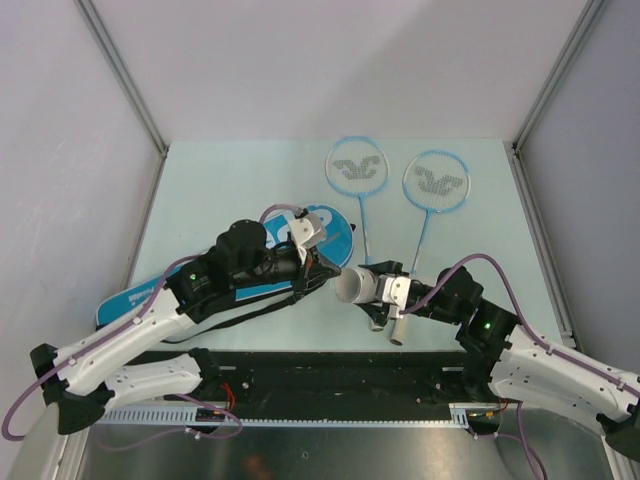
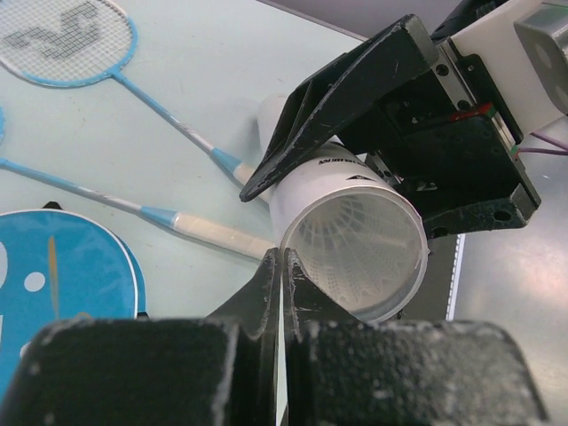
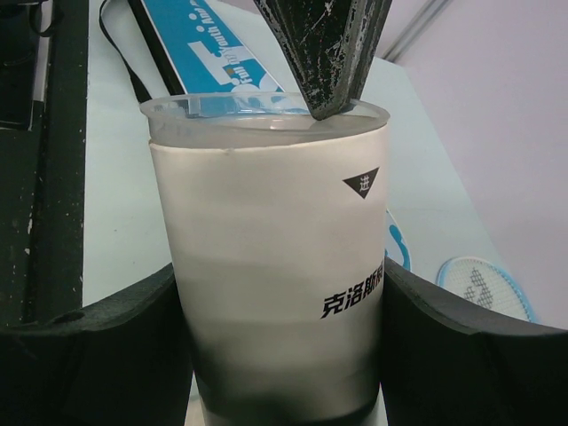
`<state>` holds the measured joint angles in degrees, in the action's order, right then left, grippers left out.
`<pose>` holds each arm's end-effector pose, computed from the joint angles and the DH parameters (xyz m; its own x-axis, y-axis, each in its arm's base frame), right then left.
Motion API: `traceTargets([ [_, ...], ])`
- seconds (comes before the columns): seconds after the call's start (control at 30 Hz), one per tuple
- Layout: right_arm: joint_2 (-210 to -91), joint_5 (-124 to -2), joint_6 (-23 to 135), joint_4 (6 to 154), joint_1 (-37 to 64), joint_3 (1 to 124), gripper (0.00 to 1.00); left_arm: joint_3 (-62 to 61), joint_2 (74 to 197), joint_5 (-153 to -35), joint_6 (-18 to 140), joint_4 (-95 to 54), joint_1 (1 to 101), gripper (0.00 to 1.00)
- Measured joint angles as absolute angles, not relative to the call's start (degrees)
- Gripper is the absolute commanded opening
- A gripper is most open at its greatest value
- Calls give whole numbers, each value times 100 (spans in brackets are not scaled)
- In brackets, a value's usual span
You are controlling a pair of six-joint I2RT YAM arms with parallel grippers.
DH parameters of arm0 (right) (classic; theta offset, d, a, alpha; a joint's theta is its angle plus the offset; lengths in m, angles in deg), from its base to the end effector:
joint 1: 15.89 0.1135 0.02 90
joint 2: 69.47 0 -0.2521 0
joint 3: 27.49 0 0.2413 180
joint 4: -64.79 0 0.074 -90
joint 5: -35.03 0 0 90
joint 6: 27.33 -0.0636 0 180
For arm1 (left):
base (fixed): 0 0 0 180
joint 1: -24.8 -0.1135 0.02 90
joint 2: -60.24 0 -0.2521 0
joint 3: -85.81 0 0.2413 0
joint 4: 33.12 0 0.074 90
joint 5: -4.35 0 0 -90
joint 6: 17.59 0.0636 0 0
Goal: Pack up the badminton gear
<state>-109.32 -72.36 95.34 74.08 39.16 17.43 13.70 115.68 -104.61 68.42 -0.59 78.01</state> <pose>0.0996 0.1758 0.2865 0.4789 -0.2140 -0.8514 -0.8249 0.2220 -0.5198 0.1255 -0.2023 0.3537 -0.2290 0.1963 -0.9534 0.9309 0.3306 -0.1555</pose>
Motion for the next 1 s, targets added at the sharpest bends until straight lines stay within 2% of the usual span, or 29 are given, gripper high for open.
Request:
traceTargets([
  [1.0, -11177, -6890, 9112, 5937, 3831, 1529, 18, 1436, 11563, -8577, 7035, -1060, 8638, 1],
])
